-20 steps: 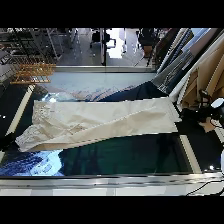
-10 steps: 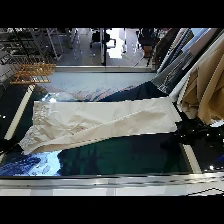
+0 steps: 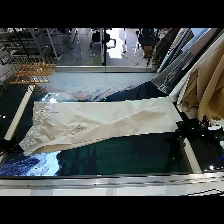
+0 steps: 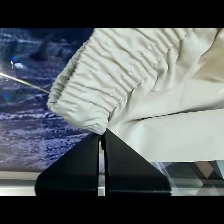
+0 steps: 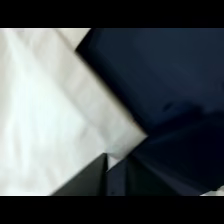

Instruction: Fold the clothes and pants, and hang the long-sleeved shirts on hangers.

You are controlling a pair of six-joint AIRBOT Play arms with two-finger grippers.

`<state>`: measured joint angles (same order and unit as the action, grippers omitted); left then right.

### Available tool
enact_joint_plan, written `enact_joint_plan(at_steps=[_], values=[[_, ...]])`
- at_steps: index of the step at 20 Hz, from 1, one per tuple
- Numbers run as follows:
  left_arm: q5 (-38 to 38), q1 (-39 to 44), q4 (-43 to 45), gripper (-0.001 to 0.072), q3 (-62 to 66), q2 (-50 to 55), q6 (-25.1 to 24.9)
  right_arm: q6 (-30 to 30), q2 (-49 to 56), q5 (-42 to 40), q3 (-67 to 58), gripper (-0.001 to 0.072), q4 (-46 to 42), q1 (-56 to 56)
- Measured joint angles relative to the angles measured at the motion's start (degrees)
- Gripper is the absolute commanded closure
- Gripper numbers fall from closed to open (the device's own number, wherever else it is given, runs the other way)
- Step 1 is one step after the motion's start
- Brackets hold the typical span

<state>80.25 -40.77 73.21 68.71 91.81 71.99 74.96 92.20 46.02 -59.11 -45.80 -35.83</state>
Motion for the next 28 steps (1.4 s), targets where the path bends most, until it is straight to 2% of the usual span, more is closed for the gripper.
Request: enact_joint_plan(at_steps=[3, 6, 11, 15, 18, 21, 24, 28], values=[[1.8, 0.0, -0.2, 0.0698, 0.3, -0.1, 0.0, -1.5, -0.1, -3.1, -1.2, 0.0703, 2.6, 2.6], [5.1, 0.0, -0.4, 0.0699, 2.7, -0.5, 0.0, -3.6, -1.7, -1.9, -7.0, 0.0703, 3.9, 5.4], [10.5, -1.4, -8.0, 0.0698, 13.7, -1.6, -0.2, -4.6, -8.6, 7.3, -23.3, 0.0703, 3.4, 6.4], [13.0, -5.0, -13.9, 0.0698, 20.4, -4.5, -2.3, -5.0, -17.4, 16.9, -27.8, 0.0703, -6.8, 5.4], [13.8, -8.7, -14.4, 0.0698, 20.9, -7.0, -6.6, -6.0, -24.9, 23.3, -21.2, 0.0703, -14.5, 2.1], [15.8, -11.8, -14.5, 0.0698, 17.3, -8.7, -10.8, -6.5, -33.8, 26.3, -7.4, 0.0703, -18.1, -2.3], [18.4, -13.8, -13.4, 0.0698, 12.0, -9.4, -13.2, -6.7, -43.6, 26.8, 5.4, 0.0703, -21.3, -5.9], [19.9, -14.7, -10.0, 0.0699, 9.2, -9.9, -14.3, -7.0, -50.3, 22.6, 10.6, 0.0704, -22.5, -7.5]])
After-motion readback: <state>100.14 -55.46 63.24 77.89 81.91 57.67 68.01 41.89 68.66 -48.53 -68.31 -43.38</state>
